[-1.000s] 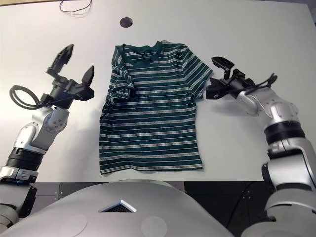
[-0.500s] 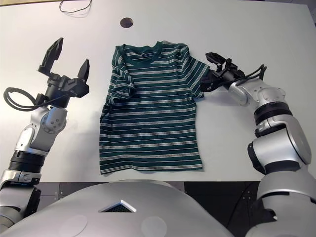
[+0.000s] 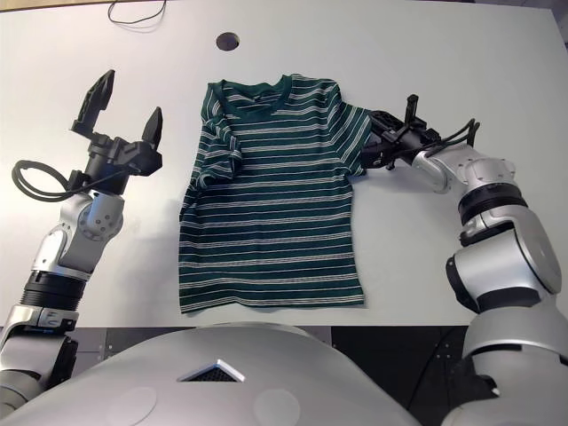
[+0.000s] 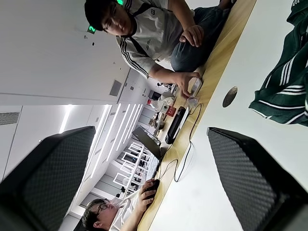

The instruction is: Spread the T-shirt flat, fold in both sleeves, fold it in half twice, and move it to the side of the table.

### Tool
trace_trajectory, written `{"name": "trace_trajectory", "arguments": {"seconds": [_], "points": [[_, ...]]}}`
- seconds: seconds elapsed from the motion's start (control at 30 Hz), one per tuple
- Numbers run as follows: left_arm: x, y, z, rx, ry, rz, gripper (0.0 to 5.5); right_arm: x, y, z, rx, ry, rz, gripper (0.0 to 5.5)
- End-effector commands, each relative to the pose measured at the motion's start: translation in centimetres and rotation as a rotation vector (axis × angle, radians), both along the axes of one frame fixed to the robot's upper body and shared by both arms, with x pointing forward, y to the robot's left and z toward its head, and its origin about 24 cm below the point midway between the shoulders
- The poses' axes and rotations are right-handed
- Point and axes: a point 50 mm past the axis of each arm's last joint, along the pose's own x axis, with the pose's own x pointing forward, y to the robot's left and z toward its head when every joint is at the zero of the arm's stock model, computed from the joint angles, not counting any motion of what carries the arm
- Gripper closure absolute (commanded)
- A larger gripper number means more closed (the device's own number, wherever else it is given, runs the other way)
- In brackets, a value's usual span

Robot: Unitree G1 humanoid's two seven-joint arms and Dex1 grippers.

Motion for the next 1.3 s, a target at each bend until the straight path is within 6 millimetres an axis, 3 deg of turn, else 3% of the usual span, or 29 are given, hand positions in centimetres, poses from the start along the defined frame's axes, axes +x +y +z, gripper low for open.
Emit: {"name": "trace_trajectory", "arguments": {"seconds": [0.03, 0.3, 0.63, 0.8, 1.07, 1.3], "points": [[0.0, 0.0, -0.1, -0.001, -0.005, 0.003, 1.18, -0.8, 0.0, -1.4, -0.013, 0.043, -0.017, 5.38], [0.0, -0.1, 0.0, -0.002, -0.009, -0.003, 1.18, -0.6, 0.7, -0.9, 0.066, -0.026, 0.005, 5.38], [0.2, 0.1, -0.2, 0.001, 0.001, 0.006, 1.18, -0.8, 3.6, 2.8, 0.282, -0.224, 0.124, 5.38], [0.1, 0.3, -0.6, -0.001, 0.010, 0.013, 1.18, -1.0, 4.3, 3.3, 0.296, -0.244, 0.135, 5.38], [0.3, -0.1, -0.9, 0.004, 0.021, -0.003, 1.18, -2.4, 8.6, 0.7, 0.275, -0.096, 0.259, 5.38], [0.2, 0.1, -0.7, 0.003, 0.017, -0.003, 1.18, -2.5, 10.2, -0.2, 0.277, -0.031, 0.278, 4.07]]}}
